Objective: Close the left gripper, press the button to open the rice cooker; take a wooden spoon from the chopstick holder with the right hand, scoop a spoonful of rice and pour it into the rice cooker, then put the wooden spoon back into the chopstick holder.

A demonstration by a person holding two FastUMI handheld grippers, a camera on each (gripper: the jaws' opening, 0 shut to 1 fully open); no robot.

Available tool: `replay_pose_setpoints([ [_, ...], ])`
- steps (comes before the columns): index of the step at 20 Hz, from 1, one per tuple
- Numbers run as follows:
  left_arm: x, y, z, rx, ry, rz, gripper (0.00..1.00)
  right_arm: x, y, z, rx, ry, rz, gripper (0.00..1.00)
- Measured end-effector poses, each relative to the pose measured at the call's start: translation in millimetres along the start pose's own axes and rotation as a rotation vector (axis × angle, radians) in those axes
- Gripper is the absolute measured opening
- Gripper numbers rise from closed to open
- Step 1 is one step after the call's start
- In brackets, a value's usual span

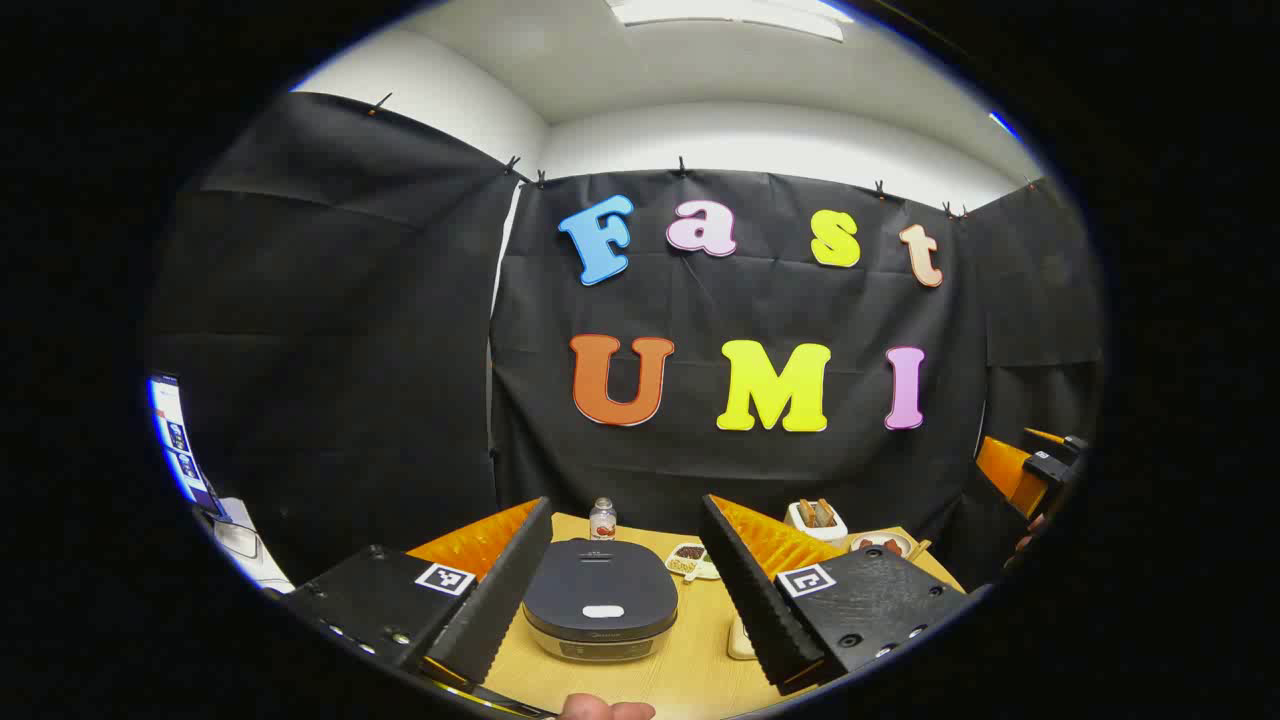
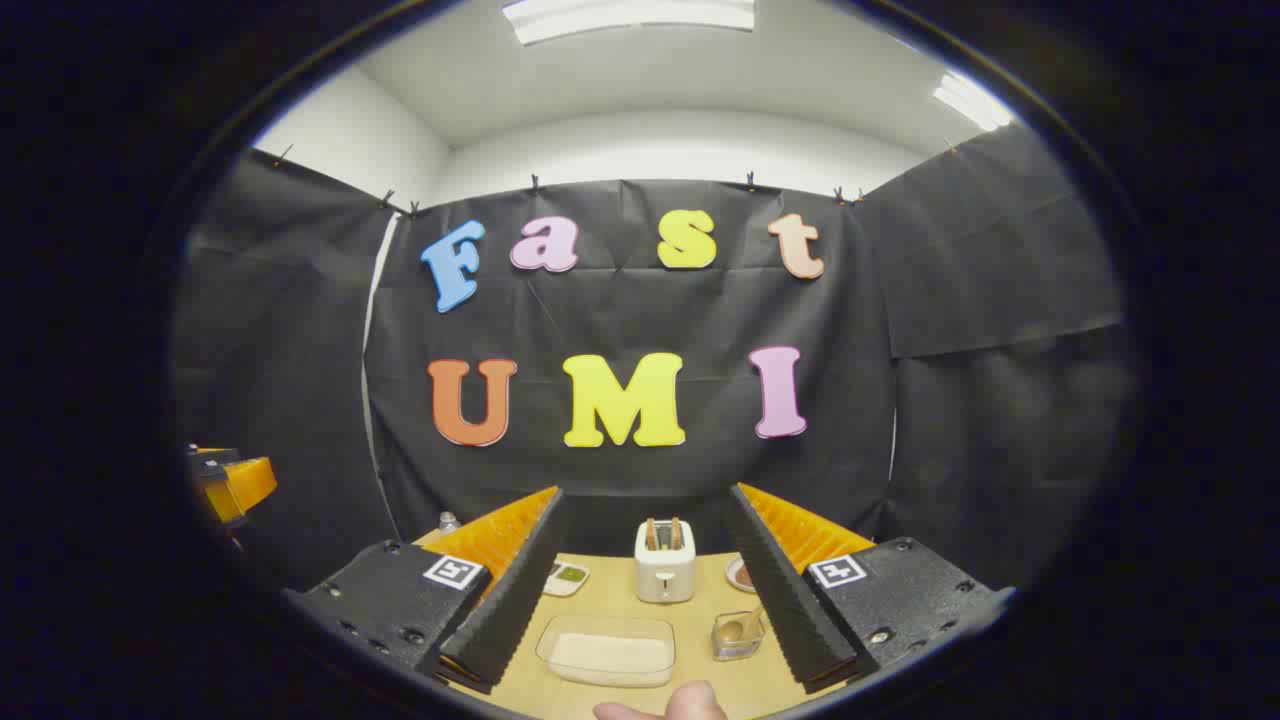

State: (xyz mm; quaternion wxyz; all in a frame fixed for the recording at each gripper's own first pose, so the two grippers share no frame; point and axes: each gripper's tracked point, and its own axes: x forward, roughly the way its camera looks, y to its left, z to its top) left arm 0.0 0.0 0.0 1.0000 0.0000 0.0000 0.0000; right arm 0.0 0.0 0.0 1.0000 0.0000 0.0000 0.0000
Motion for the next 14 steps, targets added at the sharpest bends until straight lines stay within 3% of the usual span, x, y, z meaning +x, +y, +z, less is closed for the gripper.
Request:
replay_pose_setpoints([
  [1, 0.4, -0.8, -0.1, 0.002, 0.001, -0.001, 0.94, 0.3, 1.0, -0.5, 0.000, 0.001, 0.001, 0.99],
  [14, 8.5, -0.8, -4.9, 0.025, 0.014, 0.014, 0.95, 8.7, -3.5, -5.1, -0.004, 0.011, -0.002, 1.00],
])
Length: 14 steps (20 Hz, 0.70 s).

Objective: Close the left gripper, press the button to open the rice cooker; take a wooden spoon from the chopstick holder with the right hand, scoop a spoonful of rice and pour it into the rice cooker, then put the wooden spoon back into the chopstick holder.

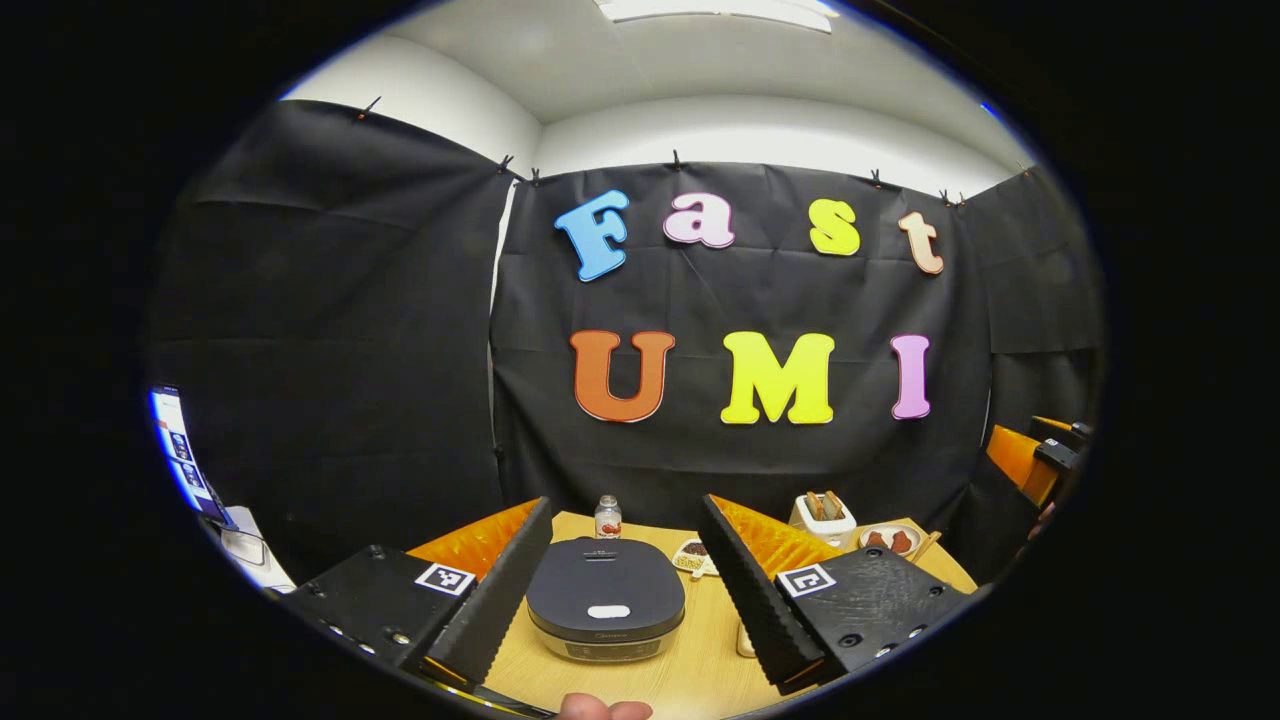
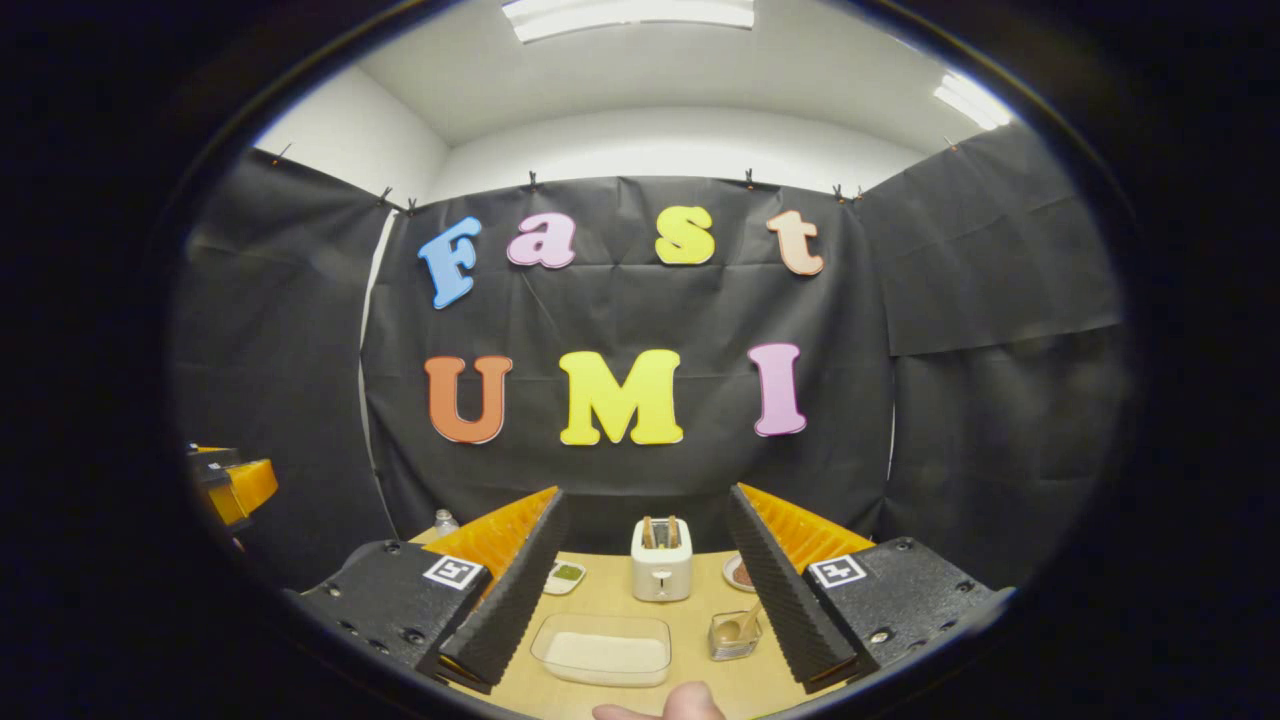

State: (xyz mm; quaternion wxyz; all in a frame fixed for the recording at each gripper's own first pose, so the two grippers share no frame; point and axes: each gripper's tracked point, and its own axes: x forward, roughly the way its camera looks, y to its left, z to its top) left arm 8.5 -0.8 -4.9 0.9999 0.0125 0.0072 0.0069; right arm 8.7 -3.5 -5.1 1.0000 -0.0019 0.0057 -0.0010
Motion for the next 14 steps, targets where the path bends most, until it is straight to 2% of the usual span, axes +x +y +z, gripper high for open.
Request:
replay_pose_setpoints([
  [8, 10.4, -8.9, -12.8, -0.002, 0.044, -0.007, 0.95, 11.6, -13.1, -5.4, -0.001, 0.011, -0.004, 1.00],
  [14, 28.9, -16.3, -38.7, -0.004, 0.144, -0.012, 0.95, 27.7, -31.5, -13.8, 0.004, 0.024, -0.013, 0.99],
])
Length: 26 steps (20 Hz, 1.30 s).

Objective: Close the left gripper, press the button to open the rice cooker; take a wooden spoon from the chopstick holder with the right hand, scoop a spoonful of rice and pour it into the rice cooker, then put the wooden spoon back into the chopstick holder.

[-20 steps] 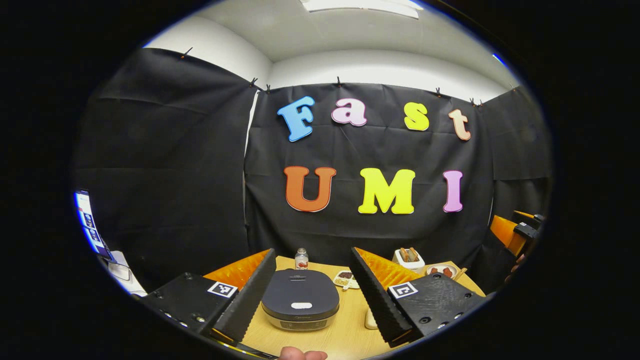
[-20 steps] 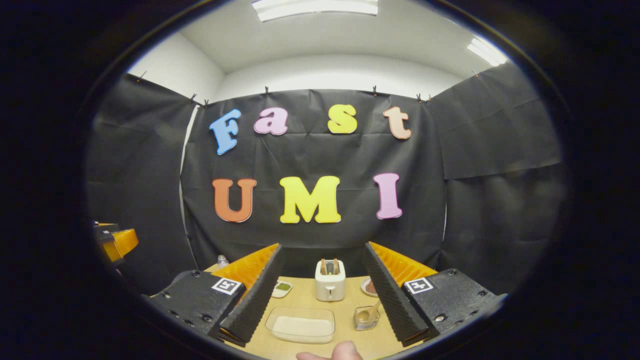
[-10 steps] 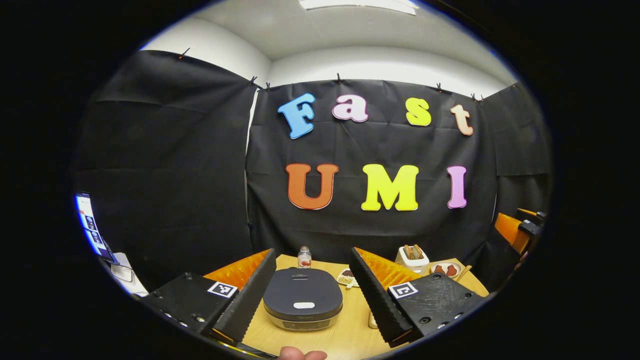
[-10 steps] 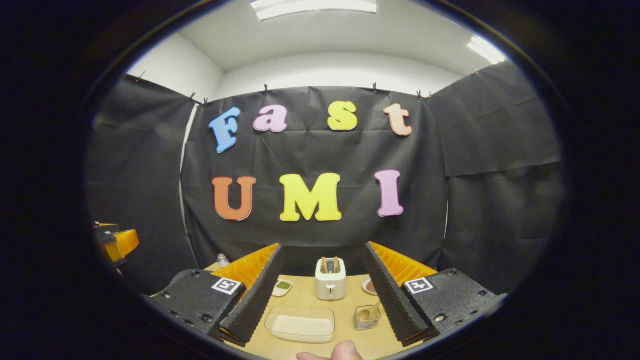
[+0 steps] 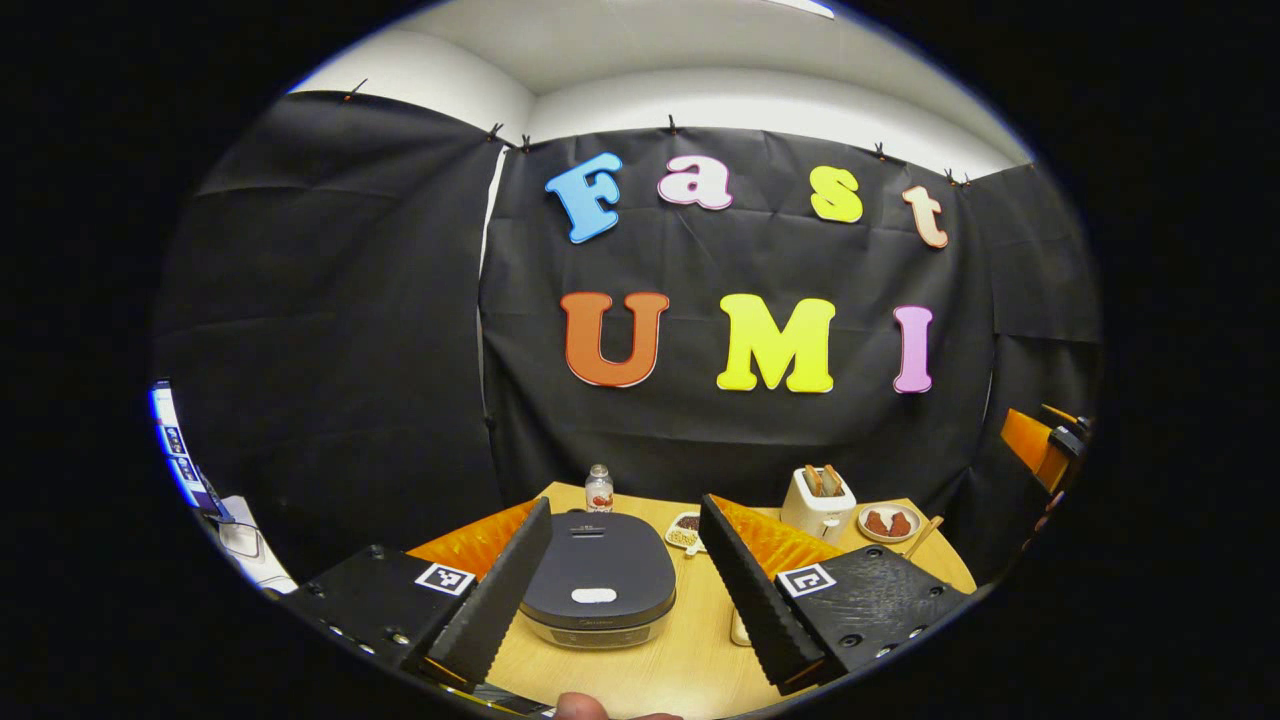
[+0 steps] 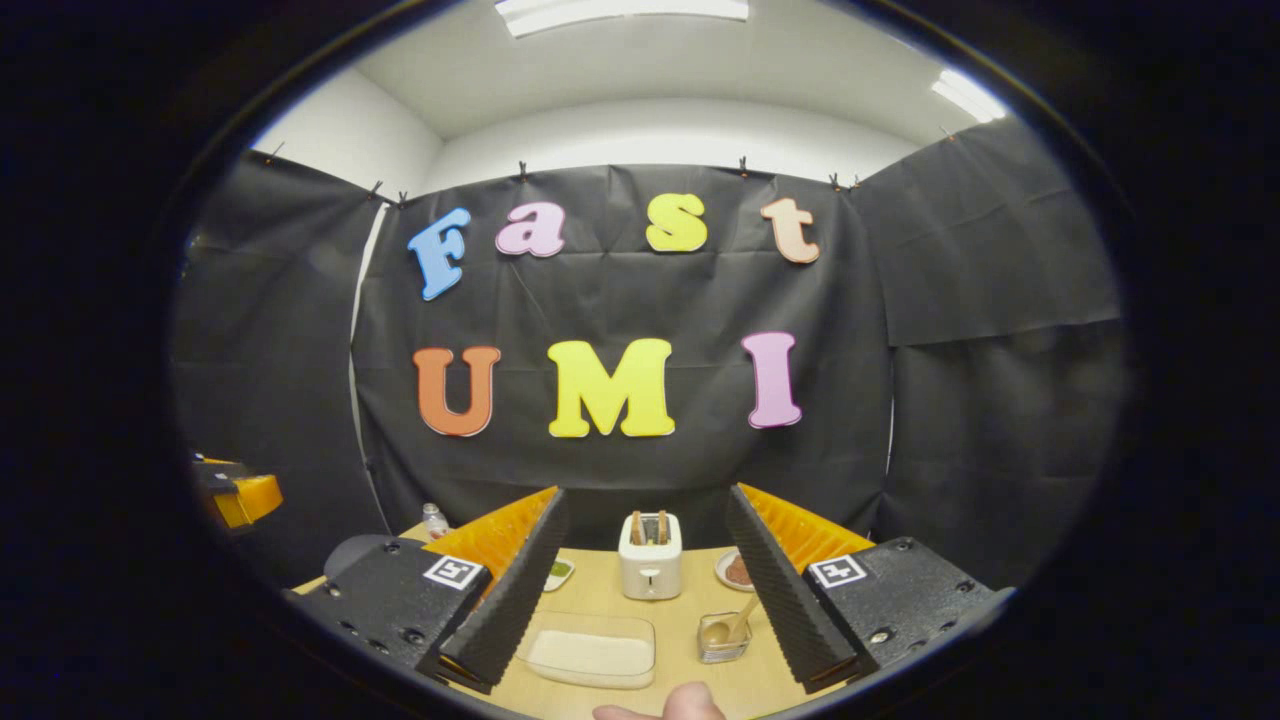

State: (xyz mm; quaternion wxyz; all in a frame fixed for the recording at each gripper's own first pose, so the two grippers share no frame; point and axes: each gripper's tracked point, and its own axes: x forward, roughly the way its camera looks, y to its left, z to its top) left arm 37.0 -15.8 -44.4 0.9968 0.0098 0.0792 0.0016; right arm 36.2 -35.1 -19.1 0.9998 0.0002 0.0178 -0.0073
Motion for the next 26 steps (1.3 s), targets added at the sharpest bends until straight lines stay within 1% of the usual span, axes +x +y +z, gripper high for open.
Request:
replay_pose_setpoints([
  [2, 9.8, -3.7, -11.2, 0.002, 0.038, -0.010, 0.95, 7.1, -9.5, -3.2, 0.001, 0.007, -0.008, 1.00],
  [3, 14.9, -6.2, -15.6, 0.003, 0.061, -0.019, 0.78, 10.6, -15.1, -5.4, 0.000, 0.011, -0.014, 1.00],
  [4, 20.8, -7.3, -24.3, 0.005, 0.089, -0.025, 0.70, 13.6, -20.8, -7.3, 0.001, 0.016, -0.019, 1.00],
  [5, 24.9, -7.1, -32.0, 0.005, 0.122, -0.024, 0.65, 15.9, -25.8, -10.7, 0.001, 0.024, -0.025, 0.99],
  [6, 30.2, -7.0, -39.0, 0.008, 0.150, -0.022, 0.61, 19.1, -31.4, -13.3, 0.002, 0.031, -0.031, 1.00],
  [9, 44.4, -3.8, -61.0, 0.004, 0.232, -0.017, 0.61, 29.1, -47.9, -19.6, 0.005, 0.045, -0.056, 1.00],
  [10, 49.4, -4.1, -68.8, -0.001, 0.258, -0.020, 0.41, 31.0, -53.1, -21.8, 0.008, 0.051, -0.062, 1.00],
  [11, 55.1, -2.3, -78.9, -0.002, 0.289, -0.020, 0.33, 33.4, -56.9, -25.1, 0.010, 0.058, -0.069, 0.99],
  [13, 64.8, 1.5, -95.6, -0.019, 0.351, -0.026, 0.32, 38.0, -65.4, -29.5, 0.013, 0.069, -0.082, 1.00],
  [14, 77.6, 5.1, -111.3, -0.037, 0.383, -0.022, 0.32, 39.7, -69.1, -31.6, 0.013, 0.076, -0.088, 1.00],
  [15, 77.6, 9.1, -112.3, -0.068, 0.403, -0.018, 0.21, 41.6, -71.7, -34.8, 0.012, 0.082, -0.091, 1.00],
  [16, 82.3, 7.6, -122.7, -0.093, 0.422, -0.027, 0.11, 43.0, -75.0, -35.8, 0.011, 0.086, -0.097, 1.00],
  [17, 81.2, 8.0, -122.8, -0.109, 0.448, -0.038, 0.00, 45.5, -79.1, -38.1, 0.009, 0.090, -0.104, 1.00],
  [19, 90.4, 13.3, -134.5, -0.114, 0.482, -0.052, 0.00, 49.3, -84.5, -42.7, 0.012, 0.103, -0.112, 0.99],
  [22, 109.1, 23.3, -159.0, -0.130, 0.544, -0.048, 0.00, 53.0, -89.8, -50.7, 0.009, 0.124, -0.123, 1.00],
  [24, 116.6, 23.2, -172.1, -0.183, 0.595, -0.052, 0.00, 54.0, -90.6, -55.1, -0.003, 0.134, -0.123, 1.00],
  [26, 123.2, 27.7, -183.5, -0.179, 0.623, -0.040, 0.00, 54.0, -89.9, -56.3, -0.019, 0.133, -0.122, 1.00],
])
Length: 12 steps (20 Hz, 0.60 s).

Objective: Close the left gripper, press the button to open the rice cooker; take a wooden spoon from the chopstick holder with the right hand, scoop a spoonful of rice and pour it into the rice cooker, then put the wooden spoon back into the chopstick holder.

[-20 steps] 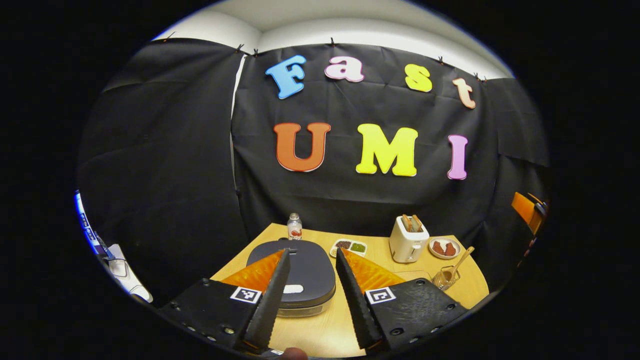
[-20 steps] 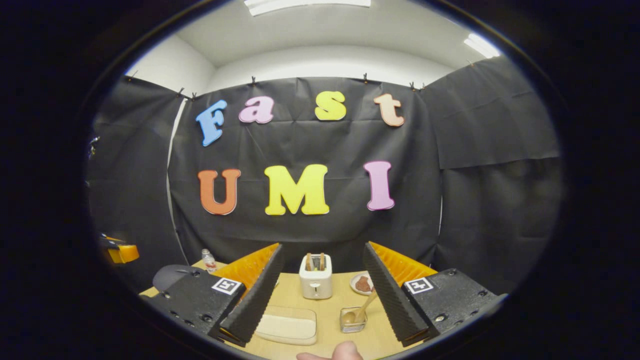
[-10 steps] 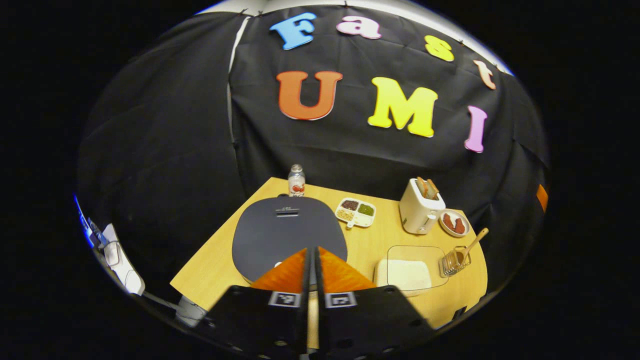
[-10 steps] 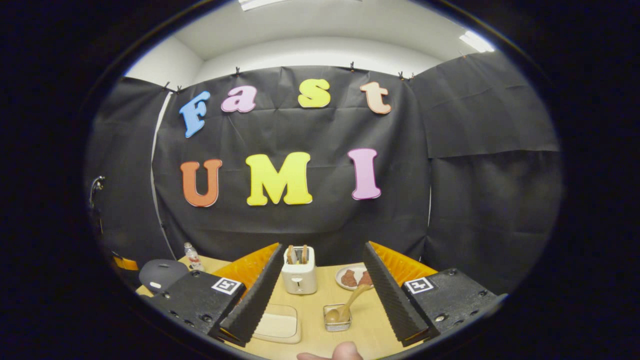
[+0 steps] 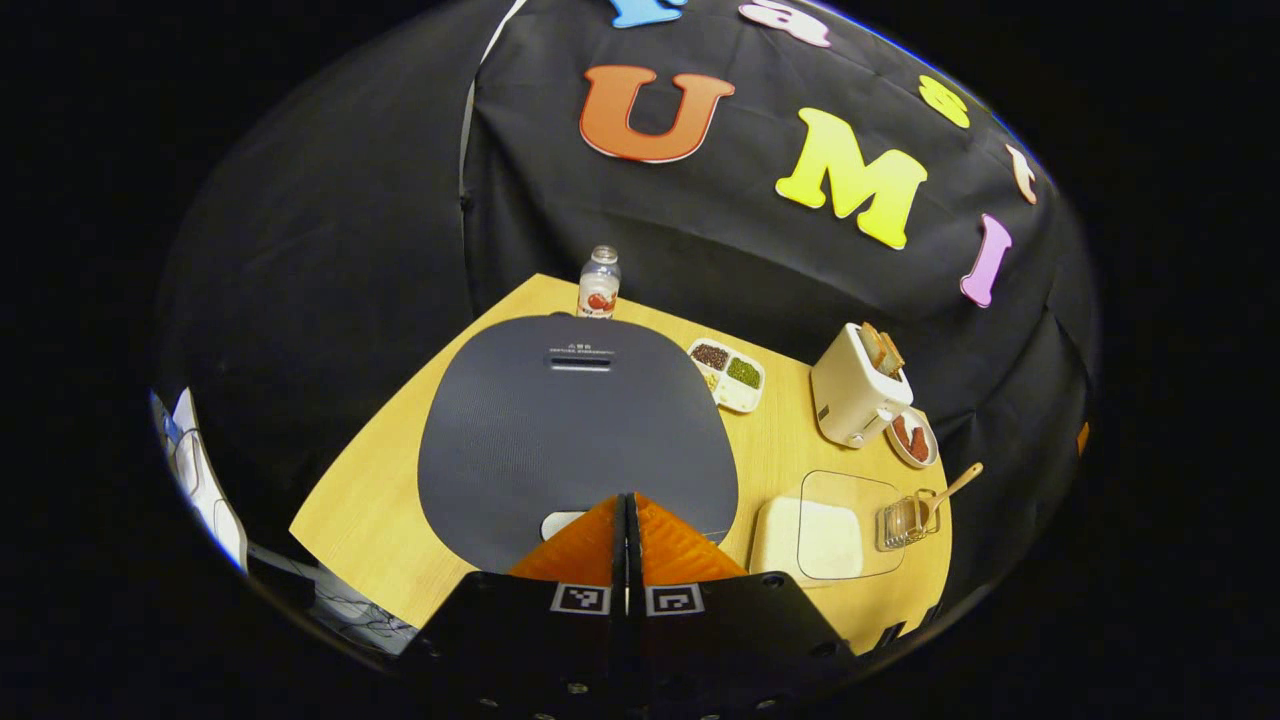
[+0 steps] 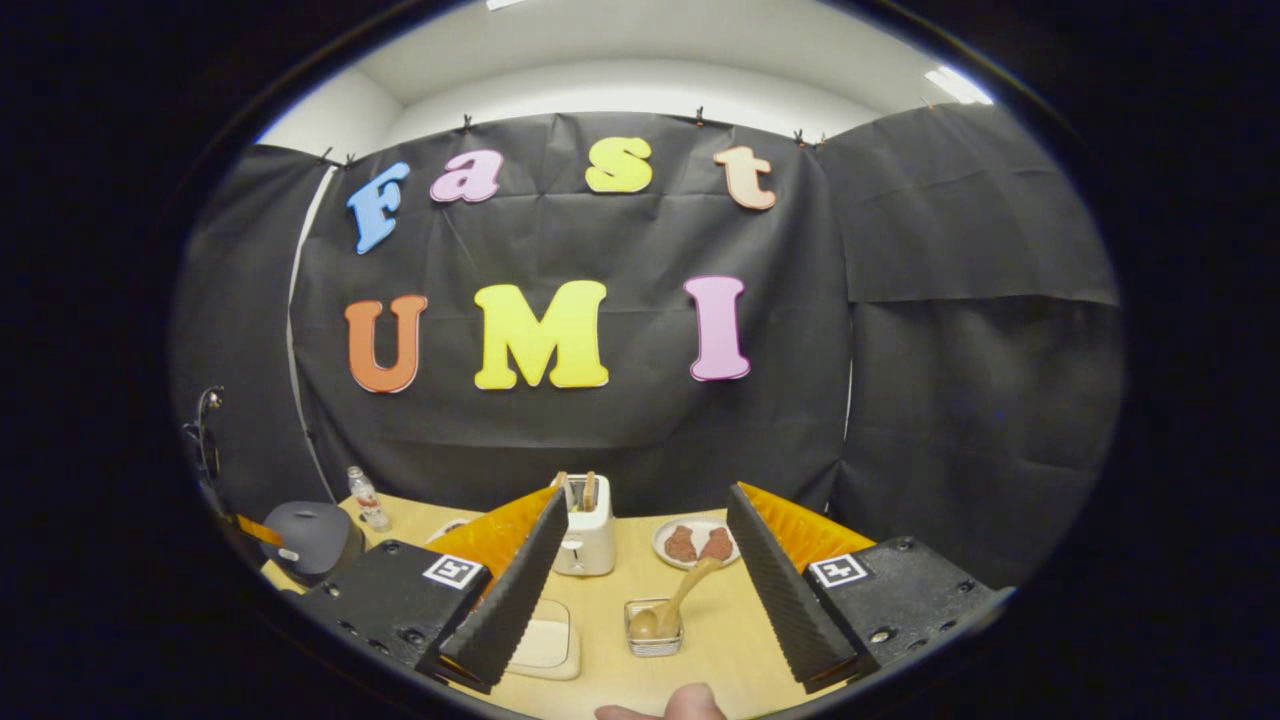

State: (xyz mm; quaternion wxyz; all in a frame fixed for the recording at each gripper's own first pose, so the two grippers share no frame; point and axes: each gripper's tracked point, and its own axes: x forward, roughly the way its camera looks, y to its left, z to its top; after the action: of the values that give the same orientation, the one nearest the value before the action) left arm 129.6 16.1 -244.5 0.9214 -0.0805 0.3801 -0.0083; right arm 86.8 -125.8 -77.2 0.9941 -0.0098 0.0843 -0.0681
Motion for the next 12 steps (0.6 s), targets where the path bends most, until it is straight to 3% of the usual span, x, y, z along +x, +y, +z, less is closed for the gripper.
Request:
replay_pose_setpoints([
  [7, 15.1, 4.5, -3.9, 0.050, 0.016, 0.009, 0.00, 2.6, 8.7, -11.9, -0.011, 0.024, 0.019, 1.00],
  [12, 15.1, 6.7, -13.3, -0.002, 0.070, 0.039, 0.00, 1.6, 14.1, -16.4, 0.007, 0.030, 0.018, 1.00],
])
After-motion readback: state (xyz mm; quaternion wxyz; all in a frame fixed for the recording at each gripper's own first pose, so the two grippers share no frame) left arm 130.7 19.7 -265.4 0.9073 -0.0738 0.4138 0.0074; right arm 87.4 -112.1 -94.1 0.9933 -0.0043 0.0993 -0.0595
